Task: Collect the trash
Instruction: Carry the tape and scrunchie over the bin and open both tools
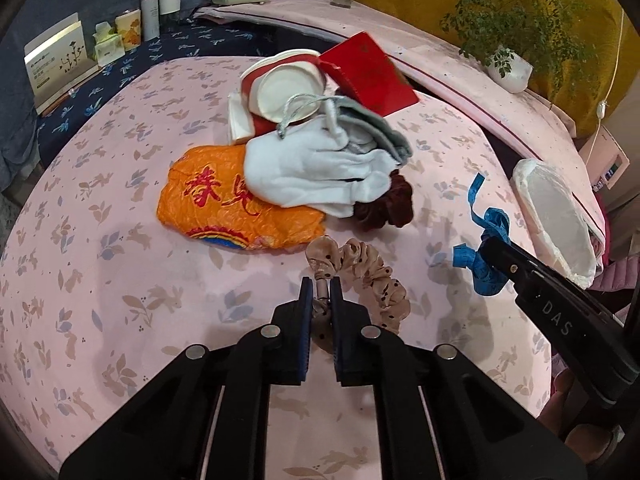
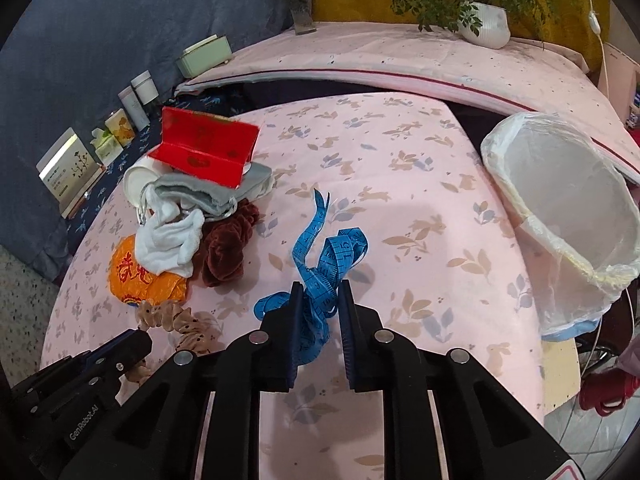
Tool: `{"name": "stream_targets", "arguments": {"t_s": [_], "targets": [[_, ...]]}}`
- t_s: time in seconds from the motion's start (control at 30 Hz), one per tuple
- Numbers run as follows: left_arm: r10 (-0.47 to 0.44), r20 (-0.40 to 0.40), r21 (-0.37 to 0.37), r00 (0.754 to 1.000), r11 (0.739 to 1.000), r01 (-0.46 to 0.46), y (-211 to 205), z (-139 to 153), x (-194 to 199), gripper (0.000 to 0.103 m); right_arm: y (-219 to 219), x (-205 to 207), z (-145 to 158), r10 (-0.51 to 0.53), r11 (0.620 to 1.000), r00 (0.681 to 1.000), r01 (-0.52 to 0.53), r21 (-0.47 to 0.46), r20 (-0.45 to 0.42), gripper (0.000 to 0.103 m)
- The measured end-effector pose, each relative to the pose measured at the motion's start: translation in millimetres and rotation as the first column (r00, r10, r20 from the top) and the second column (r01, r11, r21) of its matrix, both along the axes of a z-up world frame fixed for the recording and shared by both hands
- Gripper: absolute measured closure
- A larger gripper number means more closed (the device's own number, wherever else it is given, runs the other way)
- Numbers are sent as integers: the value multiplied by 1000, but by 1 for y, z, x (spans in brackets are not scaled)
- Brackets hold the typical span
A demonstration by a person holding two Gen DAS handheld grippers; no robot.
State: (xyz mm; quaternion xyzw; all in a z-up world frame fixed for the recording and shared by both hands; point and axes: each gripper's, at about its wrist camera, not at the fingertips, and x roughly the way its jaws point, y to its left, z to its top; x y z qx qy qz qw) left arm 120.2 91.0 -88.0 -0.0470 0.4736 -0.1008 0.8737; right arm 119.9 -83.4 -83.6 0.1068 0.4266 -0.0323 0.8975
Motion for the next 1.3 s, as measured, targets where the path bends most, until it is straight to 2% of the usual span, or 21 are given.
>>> {"name": "stream_targets", "arguments": {"t_s": [0.27, 0.53, 0.8, 1.1, 1.23, 1.3], "targets": [[-104, 75, 0, 992, 995, 105, -57, 35, 3, 95, -51, -16, 33, -80, 997, 994, 81, 0, 80, 87], [-229, 150, -8, 962, 973, 233, -134, 67, 9, 95, -127, -30, 60, -212, 977, 967, 215, -7, 143, 87], [-331, 191, -36, 924, 938, 344, -206, 84, 19, 95, -187, -39, 65, -312, 948, 937, 318, -13, 158, 87], [-416, 187, -84, 890, 896, 436, -267, 85, 33, 94, -229, -37, 58, -365, 930, 921, 367, 12, 138, 87], [-428, 179, -81, 886, 891, 447, -284, 83, 38, 90, -237, -33, 57, -372, 928, 919, 373, 17, 132, 86], [-423, 180, -77, 888, 894, 441, -287, 83, 40, 71, -239, -32, 56, -376, 926, 917, 378, 14, 132, 84]]}}
